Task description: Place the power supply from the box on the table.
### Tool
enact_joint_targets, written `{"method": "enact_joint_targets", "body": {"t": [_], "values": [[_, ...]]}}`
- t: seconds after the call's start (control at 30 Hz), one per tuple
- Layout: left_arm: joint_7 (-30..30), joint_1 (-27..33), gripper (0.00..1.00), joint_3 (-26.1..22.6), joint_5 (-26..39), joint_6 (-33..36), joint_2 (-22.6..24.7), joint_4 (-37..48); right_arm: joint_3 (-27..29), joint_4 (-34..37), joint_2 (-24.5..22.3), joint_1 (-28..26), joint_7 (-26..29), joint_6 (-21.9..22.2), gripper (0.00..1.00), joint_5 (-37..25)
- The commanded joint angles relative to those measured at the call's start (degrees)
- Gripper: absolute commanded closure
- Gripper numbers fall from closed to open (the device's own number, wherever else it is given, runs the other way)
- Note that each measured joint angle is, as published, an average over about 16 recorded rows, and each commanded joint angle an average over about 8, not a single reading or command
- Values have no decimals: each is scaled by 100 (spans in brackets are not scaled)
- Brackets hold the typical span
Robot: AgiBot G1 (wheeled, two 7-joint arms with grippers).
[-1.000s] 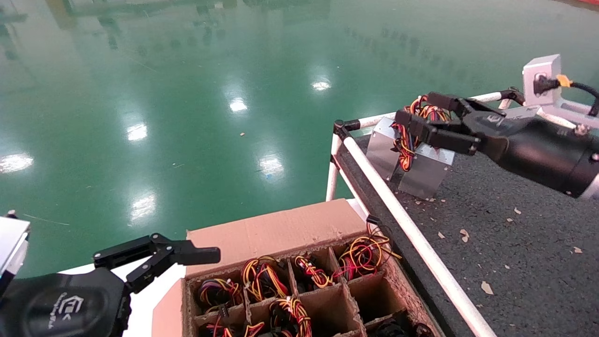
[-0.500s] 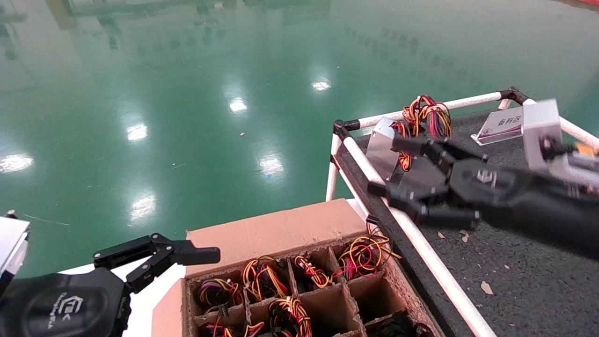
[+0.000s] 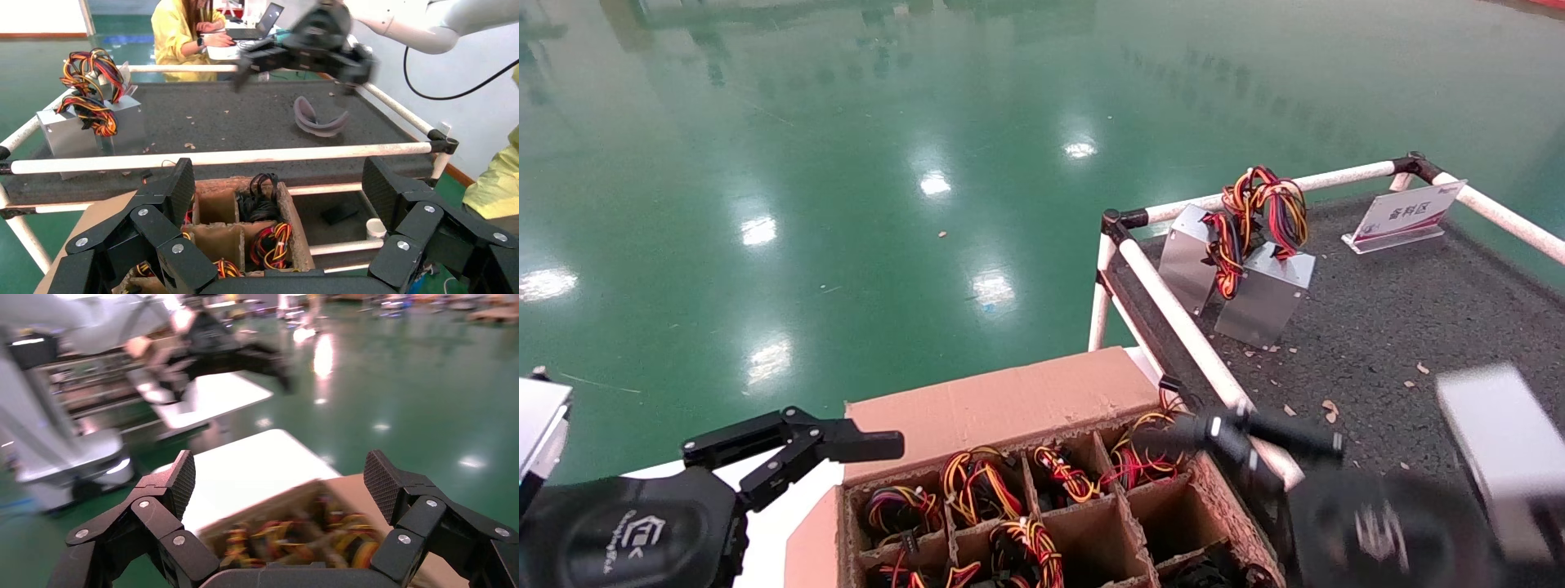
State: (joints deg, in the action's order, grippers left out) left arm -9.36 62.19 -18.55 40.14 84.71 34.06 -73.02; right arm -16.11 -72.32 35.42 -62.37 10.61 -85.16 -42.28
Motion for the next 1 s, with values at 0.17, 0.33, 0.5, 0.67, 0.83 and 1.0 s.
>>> {"method": "enact_joint_targets", "body": {"t": [0.17, 0.33, 0.5, 0.67, 0.83, 1.0], "values": [[0, -1, 0, 0, -1, -2, 0, 1, 23, -339, -104, 206, 30, -143, 0, 118], [1, -1, 0, 0, -1, -2, 0, 1, 24, -269, -87, 170, 26, -115, 0, 104], [1, -1, 0, 0, -1, -1, 0, 1, 20, -209, -68, 134, 22, -90, 0, 81], [1, -1, 0, 0, -1, -1, 0, 1, 17, -169, -56, 110, 19, -72, 0, 64], [0, -1, 0, 0, -1, -1, 0, 1, 14, -143, -47, 93, 17, -60, 0, 54], [0, -1, 0, 0, -1, -1, 0, 1, 12, -125, -42, 82, 16, -53, 0, 47]]}}
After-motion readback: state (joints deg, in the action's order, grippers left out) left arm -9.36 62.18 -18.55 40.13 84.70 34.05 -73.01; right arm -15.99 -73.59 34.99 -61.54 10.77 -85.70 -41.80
